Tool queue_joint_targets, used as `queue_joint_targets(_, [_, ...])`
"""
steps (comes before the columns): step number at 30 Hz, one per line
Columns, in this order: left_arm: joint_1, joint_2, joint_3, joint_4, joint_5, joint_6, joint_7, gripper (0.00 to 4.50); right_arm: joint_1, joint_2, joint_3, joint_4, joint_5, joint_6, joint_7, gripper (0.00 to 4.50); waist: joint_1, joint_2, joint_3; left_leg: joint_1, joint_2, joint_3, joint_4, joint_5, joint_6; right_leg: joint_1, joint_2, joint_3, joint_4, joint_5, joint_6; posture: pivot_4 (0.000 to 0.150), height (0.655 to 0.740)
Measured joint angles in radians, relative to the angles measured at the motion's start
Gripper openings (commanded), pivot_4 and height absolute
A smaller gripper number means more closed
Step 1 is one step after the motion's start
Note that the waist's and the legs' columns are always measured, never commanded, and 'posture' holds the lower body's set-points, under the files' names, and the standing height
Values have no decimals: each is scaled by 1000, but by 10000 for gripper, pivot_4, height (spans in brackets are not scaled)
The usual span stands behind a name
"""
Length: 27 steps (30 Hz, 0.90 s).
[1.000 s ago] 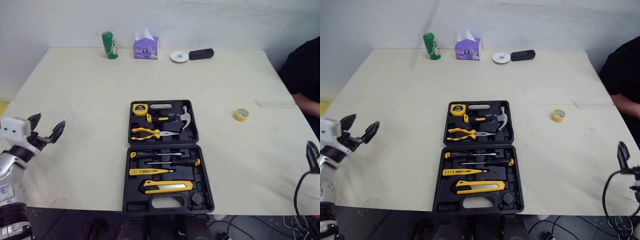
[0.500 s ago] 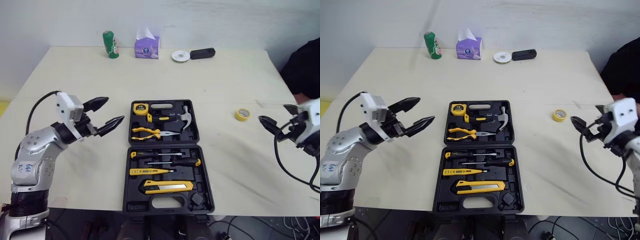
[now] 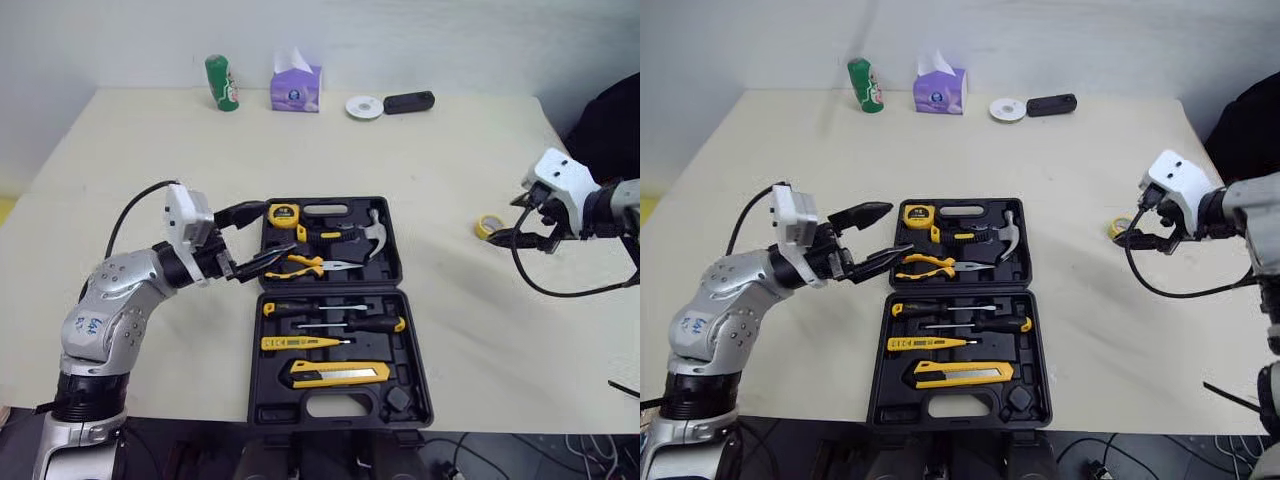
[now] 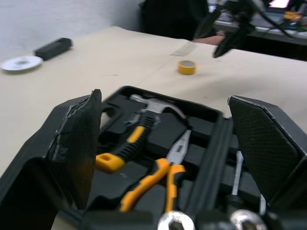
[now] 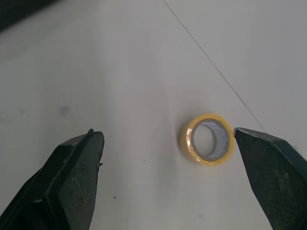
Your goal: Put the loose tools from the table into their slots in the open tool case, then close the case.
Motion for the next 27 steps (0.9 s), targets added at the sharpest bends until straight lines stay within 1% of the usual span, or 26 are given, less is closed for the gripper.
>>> queue_joint_targets(2, [-11,-4,-18,-14,-9,8,-21,44321,-106,57,59,150,-83,-54,37,45000,-1,0,0,0,0,0,1,1,0,0,0,0,2,0,0,1500,7400])
queue_joint_targets(5, [-13,-10,-34,-18,-9,9,-31,44321,-171,99,108,283,-150,-111,82,45000,1,0,0,0,0,0,1,1,0,0,0,0,5,0,0,1500,7400])
queue_joint_targets(6, [-13,-11,-34,-18,-9,9,-31,44321,-174,101,110,291,-154,-114,83,45000,1,0,0,0,0,0,1,1,0,0,0,0,6,0,0,1500,7400])
queue_joint_targets(7, [-16,-19,-37,-18,-9,9,-31,44321,-196,110,127,337,-184,-137,91,45000,2,1,1,0,0,0,1,1,0,-1,0,0,7,0,0,1500,7400])
queue_joint_targets(8, [-17,-29,-45,-19,-8,9,-29,44321,-254,137,157,435,-231,-181,107,45000,0,1,1,0,-1,1,1,1,0,-1,0,0,7,0,0,1500,7400])
queue_joint_targets(9, [-18,-37,-54,-20,-7,9,-28,44321,-288,156,172,491,-264,-209,111,45000,-2,1,1,0,-1,0,1,1,0,0,0,0,8,0,0,1500,7400])
queue_joint_targets(13, [-14,-50,-68,-29,-5,9,-25,44321,-352,201,191,631,-336,-285,111,45000,-12,1,1,0,0,0,1,2,0,0,0,0,8,0,0,1500,7400])
queue_joint_targets(16, [-9,-52,-68,-43,-4,8,-24,44321,-362,231,193,700,-370,-321,98,45000,-20,1,1,0,0,0,1,2,0,0,-1,0,9,0,0,1500,7400])
queue_joint_targets(20, [-1,-66,-69,-43,5,7,-24,44321,-376,261,193,754,-398,-354,130,45000,-23,2,1,0,0,0,1,2,0,0,0,0,9,0,0,1500,7400])
queue_joint_targets(27, [27,-69,-68,-48,4,9,-27,44321,-377,285,188,799,-444,-407,55,45000,-24,2,1,0,0,0,1,2,0,0,0,0,10,0,0,1500,7400])
